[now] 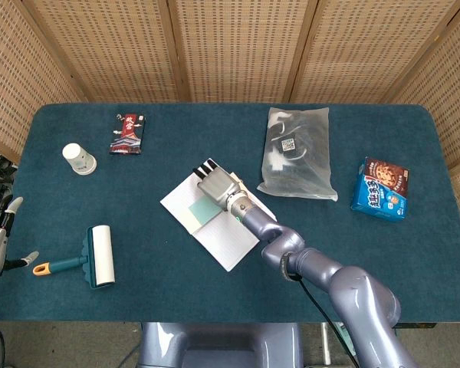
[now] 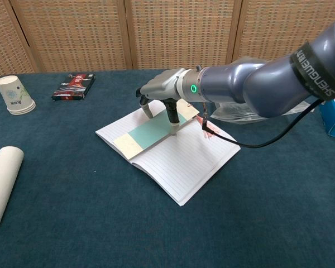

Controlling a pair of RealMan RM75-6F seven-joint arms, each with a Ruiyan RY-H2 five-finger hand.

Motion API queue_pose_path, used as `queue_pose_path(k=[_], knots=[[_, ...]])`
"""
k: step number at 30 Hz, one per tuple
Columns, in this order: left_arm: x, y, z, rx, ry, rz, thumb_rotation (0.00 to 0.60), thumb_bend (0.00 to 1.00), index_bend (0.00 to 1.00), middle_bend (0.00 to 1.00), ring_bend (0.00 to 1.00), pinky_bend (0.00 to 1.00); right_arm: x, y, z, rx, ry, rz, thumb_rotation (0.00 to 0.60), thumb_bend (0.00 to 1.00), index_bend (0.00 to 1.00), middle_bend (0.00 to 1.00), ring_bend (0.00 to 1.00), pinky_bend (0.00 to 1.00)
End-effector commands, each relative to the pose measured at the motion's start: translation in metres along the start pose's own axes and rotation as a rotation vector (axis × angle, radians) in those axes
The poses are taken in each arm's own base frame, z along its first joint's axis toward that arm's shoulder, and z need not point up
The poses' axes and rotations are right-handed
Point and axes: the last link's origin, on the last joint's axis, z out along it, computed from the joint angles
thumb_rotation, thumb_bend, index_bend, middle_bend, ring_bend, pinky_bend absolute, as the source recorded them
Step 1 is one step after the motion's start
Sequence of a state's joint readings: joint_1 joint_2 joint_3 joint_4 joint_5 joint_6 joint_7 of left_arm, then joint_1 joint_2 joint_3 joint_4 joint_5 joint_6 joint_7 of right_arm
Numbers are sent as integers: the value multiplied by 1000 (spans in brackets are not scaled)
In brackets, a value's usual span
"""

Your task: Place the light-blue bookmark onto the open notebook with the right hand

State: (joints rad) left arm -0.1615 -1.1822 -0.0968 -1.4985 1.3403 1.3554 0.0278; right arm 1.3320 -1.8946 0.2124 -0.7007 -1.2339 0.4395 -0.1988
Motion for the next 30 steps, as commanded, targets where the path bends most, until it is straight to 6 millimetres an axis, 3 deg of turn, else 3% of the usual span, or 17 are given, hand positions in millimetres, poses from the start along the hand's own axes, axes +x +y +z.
queue_pose_path(k=[1, 4, 14, 25, 30], knots=[[0, 0, 0, 0, 1, 0, 600, 120, 0, 0, 0, 0, 0, 0, 0, 1, 3, 3, 600, 155, 553, 78, 0, 74], [1, 0, -1, 1, 4, 0, 600, 120, 0, 0, 0, 0, -1, -1, 0, 2, 8, -2, 600, 155, 529, 64, 0, 67], [2, 0, -1, -1, 7, -1, 600, 120, 0, 0, 0, 0, -9, 5, -4, -16, -25, -21, 600, 155, 243, 0, 0, 23], [4, -1, -3, -4, 18, -8, 600, 120, 0, 0, 0, 0, 7, 5, -24, 0, 46, -5, 600, 173, 216, 0, 0, 22], [5, 1, -4, -14, 21, -9, 600, 120, 0, 0, 0, 0, 21, 1, -37, 16, 94, 16, 600, 342, 238, 2, 0, 30]])
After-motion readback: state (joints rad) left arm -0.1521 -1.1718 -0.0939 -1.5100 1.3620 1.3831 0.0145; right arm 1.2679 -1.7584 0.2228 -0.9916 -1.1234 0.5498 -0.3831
